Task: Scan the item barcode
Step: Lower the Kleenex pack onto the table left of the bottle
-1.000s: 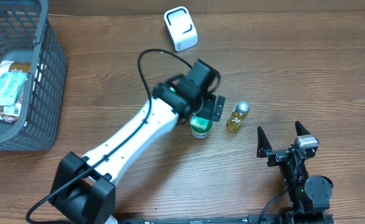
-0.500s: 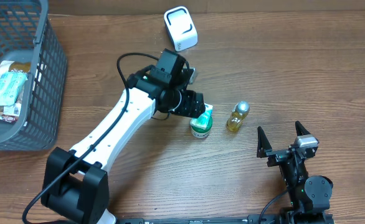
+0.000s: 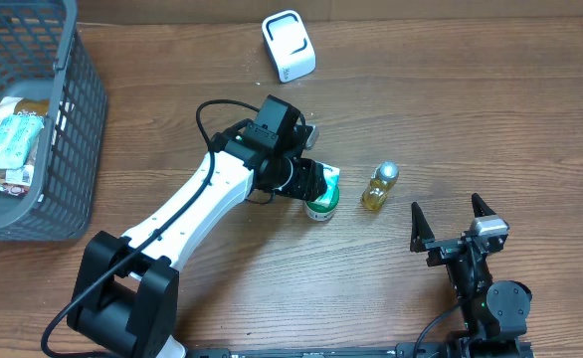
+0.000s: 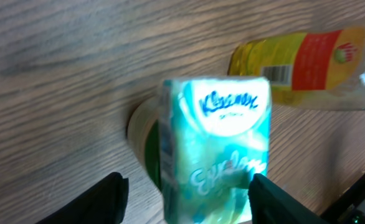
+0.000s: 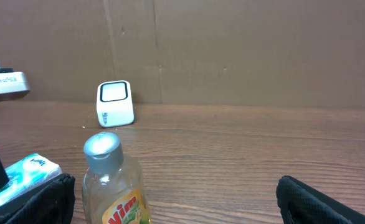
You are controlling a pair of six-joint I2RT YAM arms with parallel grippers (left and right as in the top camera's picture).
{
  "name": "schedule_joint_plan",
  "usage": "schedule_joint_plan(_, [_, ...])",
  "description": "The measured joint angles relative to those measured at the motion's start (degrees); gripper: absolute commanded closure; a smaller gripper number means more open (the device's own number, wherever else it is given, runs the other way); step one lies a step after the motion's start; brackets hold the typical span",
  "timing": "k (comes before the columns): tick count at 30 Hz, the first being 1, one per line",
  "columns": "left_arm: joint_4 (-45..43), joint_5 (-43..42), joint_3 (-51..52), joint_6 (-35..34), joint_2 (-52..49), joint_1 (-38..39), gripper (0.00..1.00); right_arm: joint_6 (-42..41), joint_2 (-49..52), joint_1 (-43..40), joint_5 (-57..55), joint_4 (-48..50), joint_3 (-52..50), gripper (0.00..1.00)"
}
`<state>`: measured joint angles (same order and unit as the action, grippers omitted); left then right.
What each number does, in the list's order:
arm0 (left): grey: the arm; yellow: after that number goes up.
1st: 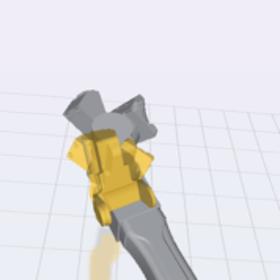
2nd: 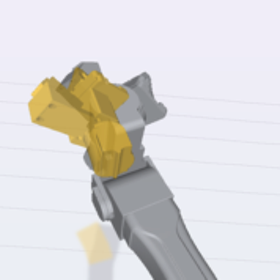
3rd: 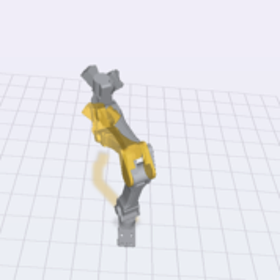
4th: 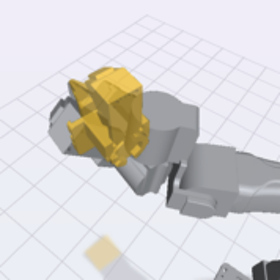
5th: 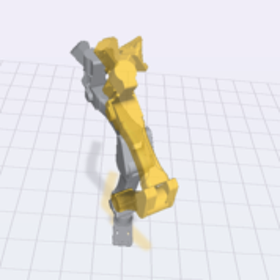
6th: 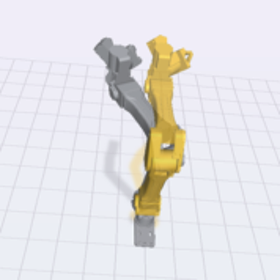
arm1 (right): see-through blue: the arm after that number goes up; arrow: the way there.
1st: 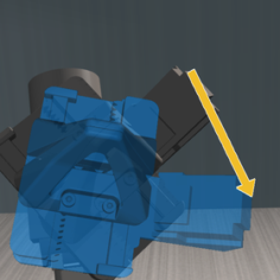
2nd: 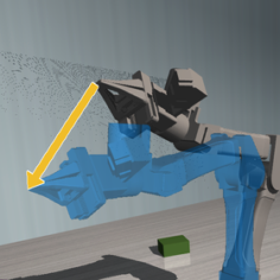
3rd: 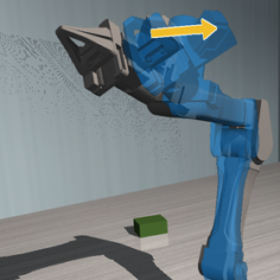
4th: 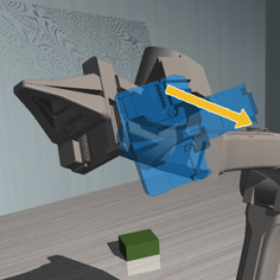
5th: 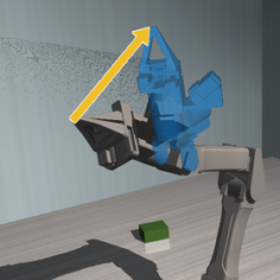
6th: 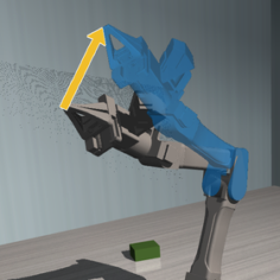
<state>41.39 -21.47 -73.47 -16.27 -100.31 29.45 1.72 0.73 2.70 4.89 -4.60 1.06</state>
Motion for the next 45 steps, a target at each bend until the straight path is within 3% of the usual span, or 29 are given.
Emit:
schedule_joint_plan(14, [-5.44,0.46,3.13,-1.55,0.00,0.20,0.46,0.00,0.00,0.00,0.00,-0.02,0.00,0.00])
schedule_joint_plan(19, [-6.93,-0.17,4.02,-2.21,0.13,0.22,0.68,0.00,0.00,0.02,0.00,0.00,0.00,0.00])
schedule_joint_plan(23, [-8.39,-0.48,4.11,-2.23,0.33,0.57,0.76,-0.02,0.00,0.02,0.00,-0.02,0.00,0.00])
schedule_joint_plan(27, [-8.87,-0.68,4.11,-2.34,0.44,0.44,0.96,0.00,0.00,0.02,0.00,0.00,0.00,0.00])
schedule_joint_plan(39, [-8.39,0.00,1.75,-2.19,2.69,-0.35,0.96,0.00,0.00,0.02,0.00,0.00,0.00,0.00])
schedule_joint_plan(45, [-4.68,7.15,0.63,-2.19,6.67,-0.35,0.96,0.00,0.00,0.02,0.00,0.00,0.00,0.00])
